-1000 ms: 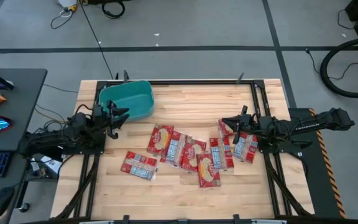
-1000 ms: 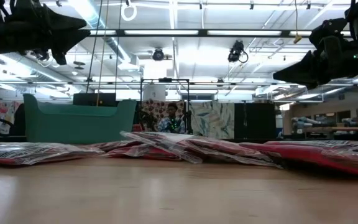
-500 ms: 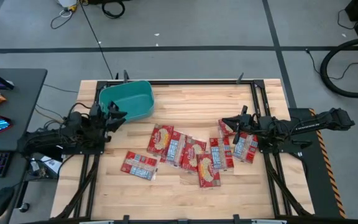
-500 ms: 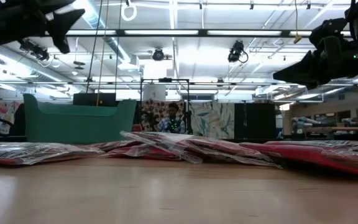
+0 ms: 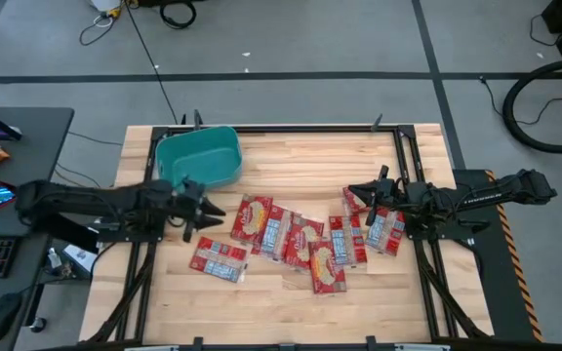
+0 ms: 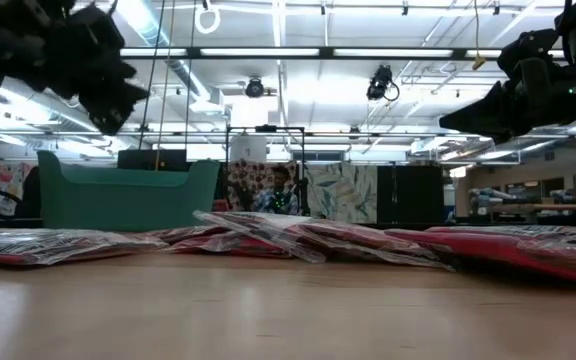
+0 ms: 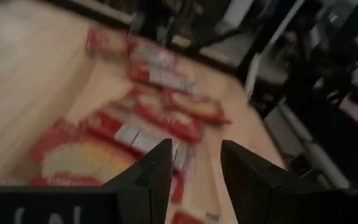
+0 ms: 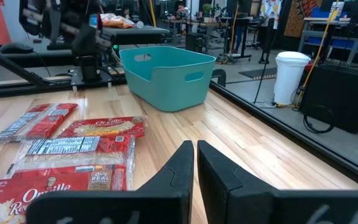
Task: Sort popcorn bags into baskets
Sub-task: Put the red popcorn bag into the green bin
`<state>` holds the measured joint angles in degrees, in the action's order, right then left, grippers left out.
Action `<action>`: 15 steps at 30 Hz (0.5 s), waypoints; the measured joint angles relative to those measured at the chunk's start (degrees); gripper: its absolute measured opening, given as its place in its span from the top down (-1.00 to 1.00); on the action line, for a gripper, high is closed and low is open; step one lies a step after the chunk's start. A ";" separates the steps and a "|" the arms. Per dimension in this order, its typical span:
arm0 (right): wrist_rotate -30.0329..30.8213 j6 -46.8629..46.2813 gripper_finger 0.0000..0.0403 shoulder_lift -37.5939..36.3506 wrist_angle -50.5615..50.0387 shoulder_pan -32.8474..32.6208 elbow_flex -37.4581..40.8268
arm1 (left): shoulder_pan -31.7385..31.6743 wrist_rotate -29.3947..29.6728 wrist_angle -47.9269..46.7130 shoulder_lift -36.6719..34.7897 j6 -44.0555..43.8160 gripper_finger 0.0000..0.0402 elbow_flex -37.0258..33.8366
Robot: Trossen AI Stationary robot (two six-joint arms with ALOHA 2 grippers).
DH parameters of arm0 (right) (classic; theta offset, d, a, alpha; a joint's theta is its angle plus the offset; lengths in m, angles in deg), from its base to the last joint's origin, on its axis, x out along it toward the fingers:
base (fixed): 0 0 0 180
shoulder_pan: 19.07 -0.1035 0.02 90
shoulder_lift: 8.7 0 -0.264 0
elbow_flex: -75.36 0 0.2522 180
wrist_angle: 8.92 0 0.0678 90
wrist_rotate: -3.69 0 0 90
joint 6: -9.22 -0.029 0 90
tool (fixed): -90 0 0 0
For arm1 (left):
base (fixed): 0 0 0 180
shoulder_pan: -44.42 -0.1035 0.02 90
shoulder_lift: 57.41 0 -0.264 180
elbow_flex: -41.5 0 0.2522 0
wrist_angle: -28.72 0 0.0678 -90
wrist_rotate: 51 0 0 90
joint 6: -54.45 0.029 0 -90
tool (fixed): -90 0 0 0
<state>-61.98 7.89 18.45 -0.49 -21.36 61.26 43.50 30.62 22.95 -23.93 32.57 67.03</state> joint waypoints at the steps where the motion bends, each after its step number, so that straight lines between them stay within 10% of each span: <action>1: -0.01 -0.02 0.87 -0.01 0.01 0.00 0.00 | 0.76 1.61 0.61 1.76 -0.04 0.30 0.00; 15: -0.02 0.00 0.87 -0.01 0.01 -0.01 0.00 | 12.26 10.26 7.47 28.67 -14.73 0.24 6.98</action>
<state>-62.00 7.89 18.44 -0.48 -21.37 61.26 55.77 40.88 30.42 4.74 17.84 74.01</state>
